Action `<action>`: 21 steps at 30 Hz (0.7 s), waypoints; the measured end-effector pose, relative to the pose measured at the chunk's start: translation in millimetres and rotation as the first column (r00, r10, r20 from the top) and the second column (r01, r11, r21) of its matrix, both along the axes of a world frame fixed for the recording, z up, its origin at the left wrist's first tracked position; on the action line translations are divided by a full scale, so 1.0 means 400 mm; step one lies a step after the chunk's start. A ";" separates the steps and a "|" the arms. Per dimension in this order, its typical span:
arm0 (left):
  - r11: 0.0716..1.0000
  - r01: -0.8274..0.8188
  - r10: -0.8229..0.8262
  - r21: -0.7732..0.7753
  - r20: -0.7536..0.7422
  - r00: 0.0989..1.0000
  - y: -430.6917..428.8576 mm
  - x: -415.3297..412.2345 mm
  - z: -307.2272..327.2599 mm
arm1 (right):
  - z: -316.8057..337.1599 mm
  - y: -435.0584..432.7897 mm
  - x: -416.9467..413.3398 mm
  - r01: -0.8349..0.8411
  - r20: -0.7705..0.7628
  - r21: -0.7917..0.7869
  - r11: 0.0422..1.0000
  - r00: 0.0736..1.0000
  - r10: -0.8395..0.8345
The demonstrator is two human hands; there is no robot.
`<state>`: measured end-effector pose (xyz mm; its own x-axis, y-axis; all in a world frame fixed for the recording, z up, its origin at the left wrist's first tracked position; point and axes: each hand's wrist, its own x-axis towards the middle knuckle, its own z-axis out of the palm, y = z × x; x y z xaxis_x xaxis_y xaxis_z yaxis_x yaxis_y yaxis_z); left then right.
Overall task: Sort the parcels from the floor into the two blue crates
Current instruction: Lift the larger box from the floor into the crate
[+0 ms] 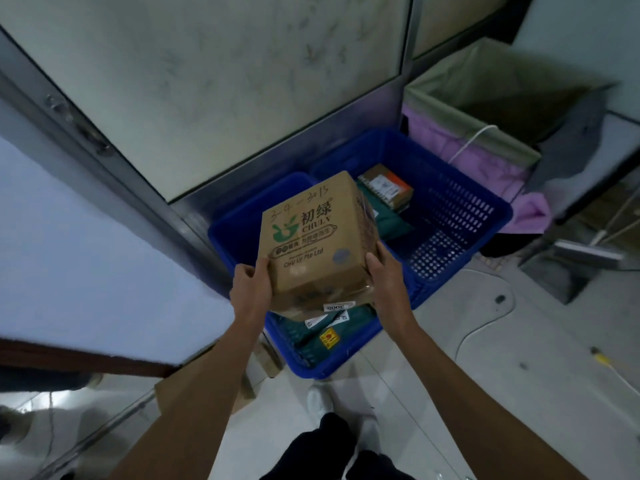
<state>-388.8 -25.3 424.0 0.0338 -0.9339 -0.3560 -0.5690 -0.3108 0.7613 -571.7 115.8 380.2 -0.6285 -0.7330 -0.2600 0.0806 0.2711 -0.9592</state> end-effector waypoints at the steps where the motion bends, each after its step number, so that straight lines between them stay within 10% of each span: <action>1: 0.999 0.053 -0.053 -0.005 0.001 0.999 -0.018 -0.012 0.003 | -0.034 -0.009 -0.025 0.028 0.001 0.021 0.999 1.000 -0.028; 8: 0.925 0.377 -0.379 -0.051 -0.034 0.925 -0.096 -0.125 0.037 | 0.072 -0.006 -0.109 0.249 -0.042 0.000 0.968 0.968 -0.249; 21: 0.892 0.452 -0.450 -0.002 -0.083 0.889 -0.124 -0.401 0.021 | 0.167 0.018 -0.314 0.362 0.168 -0.044 0.931 0.922 -0.350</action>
